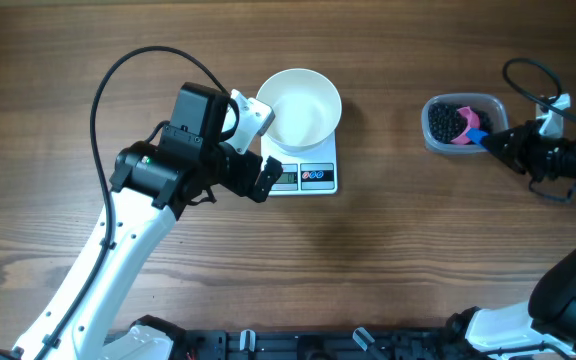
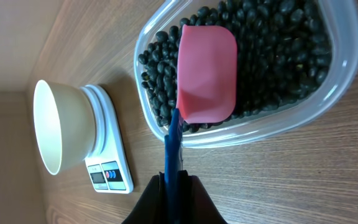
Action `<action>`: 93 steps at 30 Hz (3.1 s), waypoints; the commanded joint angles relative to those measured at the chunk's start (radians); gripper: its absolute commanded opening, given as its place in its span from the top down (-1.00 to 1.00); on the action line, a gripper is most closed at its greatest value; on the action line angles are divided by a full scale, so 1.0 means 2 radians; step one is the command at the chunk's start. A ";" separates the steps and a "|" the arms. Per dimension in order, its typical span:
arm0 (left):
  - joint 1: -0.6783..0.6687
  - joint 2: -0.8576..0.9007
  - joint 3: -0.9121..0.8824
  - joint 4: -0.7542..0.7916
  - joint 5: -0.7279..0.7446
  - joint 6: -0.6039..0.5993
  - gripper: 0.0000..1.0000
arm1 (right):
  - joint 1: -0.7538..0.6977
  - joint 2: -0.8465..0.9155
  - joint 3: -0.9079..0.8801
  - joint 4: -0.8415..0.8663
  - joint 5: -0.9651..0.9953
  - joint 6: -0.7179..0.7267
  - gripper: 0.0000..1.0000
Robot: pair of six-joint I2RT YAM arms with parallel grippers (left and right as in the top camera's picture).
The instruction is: Scoop item into bowl and weigh 150g on scale
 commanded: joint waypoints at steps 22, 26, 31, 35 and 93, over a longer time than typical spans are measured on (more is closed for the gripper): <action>-0.002 -0.002 0.008 0.001 0.008 0.008 -1.00 | -0.007 0.031 -0.006 0.005 -0.083 -0.003 0.91; -0.002 -0.002 0.008 0.001 0.008 0.008 -1.00 | -0.007 0.031 -0.006 0.006 -0.083 -0.003 0.91; -0.002 -0.002 0.008 0.001 0.008 0.008 -1.00 | -0.016 0.031 -0.006 0.005 -0.083 -0.003 0.91; -0.002 -0.002 0.008 0.001 0.008 0.008 -1.00 | -0.028 0.031 -0.006 0.005 -0.083 -0.004 0.91; -0.002 -0.002 0.008 0.001 0.008 0.008 -1.00 | -0.103 0.033 -0.006 -0.026 -0.386 0.039 0.91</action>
